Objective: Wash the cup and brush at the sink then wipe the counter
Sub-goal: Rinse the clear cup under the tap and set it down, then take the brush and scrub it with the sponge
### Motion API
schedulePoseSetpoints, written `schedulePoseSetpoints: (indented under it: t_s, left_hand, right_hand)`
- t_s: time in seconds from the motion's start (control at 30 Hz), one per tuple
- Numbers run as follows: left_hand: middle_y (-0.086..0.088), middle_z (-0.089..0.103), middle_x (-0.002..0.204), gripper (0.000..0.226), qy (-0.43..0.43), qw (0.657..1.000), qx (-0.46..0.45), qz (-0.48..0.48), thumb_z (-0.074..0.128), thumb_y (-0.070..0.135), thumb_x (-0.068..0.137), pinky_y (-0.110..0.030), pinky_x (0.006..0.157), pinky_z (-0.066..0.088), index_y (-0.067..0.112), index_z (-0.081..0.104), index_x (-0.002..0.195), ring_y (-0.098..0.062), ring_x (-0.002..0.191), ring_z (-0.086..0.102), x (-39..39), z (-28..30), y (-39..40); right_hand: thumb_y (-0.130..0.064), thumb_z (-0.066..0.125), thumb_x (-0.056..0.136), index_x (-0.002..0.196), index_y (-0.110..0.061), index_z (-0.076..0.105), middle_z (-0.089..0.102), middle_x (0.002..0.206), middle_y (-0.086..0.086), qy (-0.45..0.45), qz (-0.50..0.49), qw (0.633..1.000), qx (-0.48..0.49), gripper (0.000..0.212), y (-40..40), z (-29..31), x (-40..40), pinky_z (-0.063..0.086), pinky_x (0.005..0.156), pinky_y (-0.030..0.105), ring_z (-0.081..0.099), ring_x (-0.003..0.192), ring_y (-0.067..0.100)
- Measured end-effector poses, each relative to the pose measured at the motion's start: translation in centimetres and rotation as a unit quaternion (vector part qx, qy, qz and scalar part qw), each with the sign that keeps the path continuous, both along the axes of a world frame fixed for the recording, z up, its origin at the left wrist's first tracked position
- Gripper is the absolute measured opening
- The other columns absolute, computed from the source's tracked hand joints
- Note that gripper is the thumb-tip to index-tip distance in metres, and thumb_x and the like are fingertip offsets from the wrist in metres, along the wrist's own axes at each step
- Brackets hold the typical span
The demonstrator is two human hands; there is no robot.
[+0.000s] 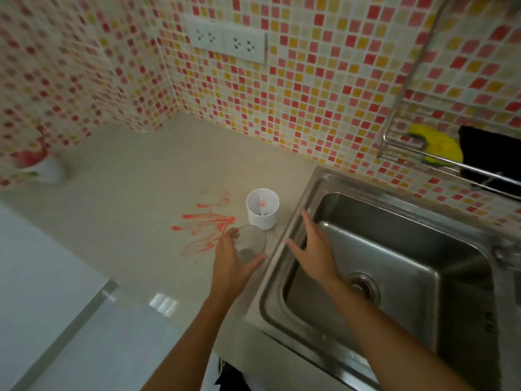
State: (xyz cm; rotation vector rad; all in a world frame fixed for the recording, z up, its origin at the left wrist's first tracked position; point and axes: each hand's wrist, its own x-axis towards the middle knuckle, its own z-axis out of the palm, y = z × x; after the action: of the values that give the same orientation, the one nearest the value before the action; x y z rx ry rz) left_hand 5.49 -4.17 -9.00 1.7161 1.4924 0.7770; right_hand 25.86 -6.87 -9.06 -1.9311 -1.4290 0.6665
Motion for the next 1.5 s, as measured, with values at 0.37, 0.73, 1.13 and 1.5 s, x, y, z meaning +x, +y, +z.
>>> schedulePoseSetpoints:
  t_s: [0.37,0.73,1.13,1.5]
  left_hand:
    - [0.016,0.028,0.141,0.1,-0.013,0.995,-0.031,-0.096,0.068,0.066,0.066,-0.019,0.107,0.023,0.023,0.023,0.144,0.0,0.131,0.027,-3.6,-1.4,2.1]
    - [-0.007,0.062,0.114,0.029,0.109,0.947,0.189,-0.237,0.044,0.02,0.097,-0.036,0.09,0.043,0.014,0.064,0.117,-0.025,0.102,0.048,1.1,4.0,14.0]
    - [-0.01,0.068,0.112,0.022,0.278,0.808,0.228,-0.466,0.056,0.021,0.094,-0.03,0.09,0.039,0.013,0.072,0.108,-0.024,0.099,0.058,4.0,5.8,18.3]
    - [-0.011,0.071,0.088,0.01,0.122,0.882,0.269,-0.367,0.068,0.015,0.086,-0.032,0.075,0.044,0.008,0.074,0.091,-0.03,0.082,0.06,4.0,9.8,18.4]
  right_hand:
    - [-0.064,0.075,0.064,0.148,-0.029,0.023,0.044,0.146,-0.006,0.048,-0.031,0.998,-0.001,0.105,7.2,-1.3,-3.6,0.039,0.108,0.042,0.042,0.133,0.016]
    - [-0.037,0.084,0.07,0.131,-0.038,0.041,0.054,0.122,-0.022,0.15,-0.063,0.987,0.018,0.074,8.2,-0.7,-5.4,0.045,0.094,0.018,0.054,0.112,-0.001]
    - [-0.039,0.083,0.071,0.125,-0.049,0.038,0.056,0.121,-0.024,0.143,-0.078,0.987,-0.003,0.07,8.1,0.6,-5.7,0.048,0.091,0.021,0.056,0.109,-0.004]
    - [-0.029,0.08,0.076,0.154,-0.02,0.005,0.03,0.155,0.002,0.095,-0.075,0.989,-0.081,0.108,7.3,2.4,-4.7,0.034,0.108,0.032,0.035,0.137,0.018]
